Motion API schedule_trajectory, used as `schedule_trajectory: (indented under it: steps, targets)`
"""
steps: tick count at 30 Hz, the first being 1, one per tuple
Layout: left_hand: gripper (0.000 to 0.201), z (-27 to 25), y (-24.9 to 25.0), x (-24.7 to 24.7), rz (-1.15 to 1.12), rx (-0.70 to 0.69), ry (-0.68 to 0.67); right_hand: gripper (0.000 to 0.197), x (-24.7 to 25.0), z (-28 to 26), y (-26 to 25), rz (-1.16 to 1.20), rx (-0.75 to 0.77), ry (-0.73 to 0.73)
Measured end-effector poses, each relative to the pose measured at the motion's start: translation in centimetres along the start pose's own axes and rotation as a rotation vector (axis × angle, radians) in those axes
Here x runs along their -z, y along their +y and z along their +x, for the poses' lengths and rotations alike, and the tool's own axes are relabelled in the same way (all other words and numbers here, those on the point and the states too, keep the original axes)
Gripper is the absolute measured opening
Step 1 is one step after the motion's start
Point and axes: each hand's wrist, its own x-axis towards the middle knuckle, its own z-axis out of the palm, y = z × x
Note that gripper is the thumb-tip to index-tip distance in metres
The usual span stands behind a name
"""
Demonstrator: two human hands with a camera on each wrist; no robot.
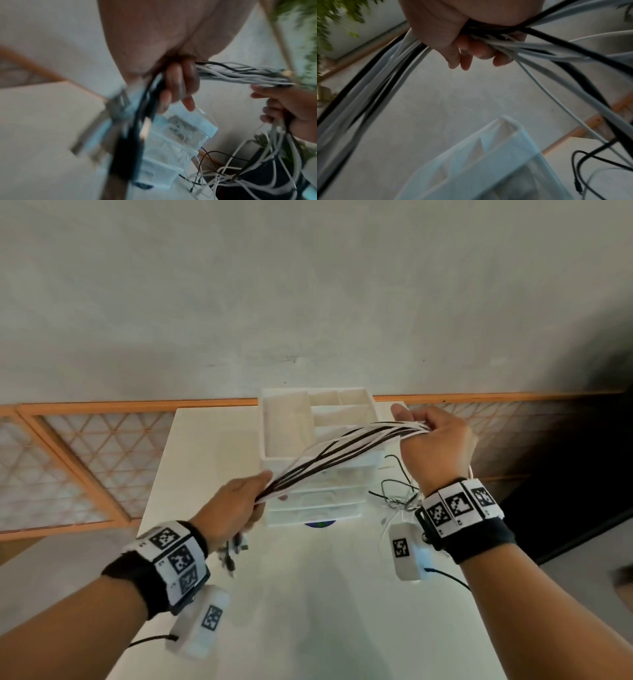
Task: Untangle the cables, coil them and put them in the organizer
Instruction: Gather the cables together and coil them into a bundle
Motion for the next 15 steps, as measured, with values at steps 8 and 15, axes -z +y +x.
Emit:
schedule_trajectory:
  steps: [8, 15]
  targets:
    - [0.075, 1.2, 7.4, -0.7, -0.127, -0.107, -0.269, 0.031, -2.0, -2.2, -2.6, 0.083, 0.155, -0.267]
    - [0.039, -0.1, 13.5, -4.1, -0.064, -0.261, -0.095, 0.035, -0.5, -1.1, -1.0, -0.020, 0.188, -0.222]
